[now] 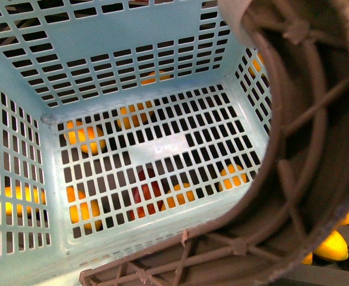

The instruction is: Pick lemon and mango into basket

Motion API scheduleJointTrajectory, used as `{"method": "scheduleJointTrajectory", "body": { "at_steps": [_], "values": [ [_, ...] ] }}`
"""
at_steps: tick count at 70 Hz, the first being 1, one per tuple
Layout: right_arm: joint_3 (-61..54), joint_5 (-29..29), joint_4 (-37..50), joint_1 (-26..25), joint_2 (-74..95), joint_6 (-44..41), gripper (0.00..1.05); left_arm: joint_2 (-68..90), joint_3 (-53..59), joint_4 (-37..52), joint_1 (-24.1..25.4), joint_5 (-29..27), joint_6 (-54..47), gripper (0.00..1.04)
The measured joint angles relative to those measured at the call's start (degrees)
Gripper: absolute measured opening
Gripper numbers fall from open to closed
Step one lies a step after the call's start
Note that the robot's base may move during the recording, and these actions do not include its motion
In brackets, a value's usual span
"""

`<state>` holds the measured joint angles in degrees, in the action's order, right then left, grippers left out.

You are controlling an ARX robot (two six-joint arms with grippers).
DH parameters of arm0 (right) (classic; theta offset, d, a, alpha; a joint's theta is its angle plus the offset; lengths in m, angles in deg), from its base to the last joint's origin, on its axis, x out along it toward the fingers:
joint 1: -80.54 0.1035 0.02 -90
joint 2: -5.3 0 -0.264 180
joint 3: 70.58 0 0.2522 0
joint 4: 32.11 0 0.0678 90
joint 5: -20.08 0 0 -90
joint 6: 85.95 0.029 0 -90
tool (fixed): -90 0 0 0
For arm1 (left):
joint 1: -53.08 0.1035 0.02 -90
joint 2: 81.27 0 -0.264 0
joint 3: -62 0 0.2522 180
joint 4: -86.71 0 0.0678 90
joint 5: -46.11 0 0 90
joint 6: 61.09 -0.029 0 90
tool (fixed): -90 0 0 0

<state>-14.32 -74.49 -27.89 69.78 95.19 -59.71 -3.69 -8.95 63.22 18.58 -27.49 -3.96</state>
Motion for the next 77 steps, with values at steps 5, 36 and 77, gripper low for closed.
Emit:
{"method": "scheduleJointTrajectory", "body": {
  "at_steps": [5, 36, 77],
  "values": [
    [-0.87, 0.00, -0.50, 0.00, -4.24, 0.04, 0.71, 0.00, 0.00, 0.00, 0.00, 0.00, 0.00, 0.14],
    [-4.61, 3.76, 4.50, 3.93, -12.39, 1.25, 0.71, 0.00, 0.00, 0.00, 0.00, 0.00, 0.00, 0.14],
    [-4.70, 6.67, 4.55, 14.95, -15.67, 5.73, 0.71, 0.00, 0.00, 0.00, 0.00, 0.00, 0.00, 0.14]
  ]
}}
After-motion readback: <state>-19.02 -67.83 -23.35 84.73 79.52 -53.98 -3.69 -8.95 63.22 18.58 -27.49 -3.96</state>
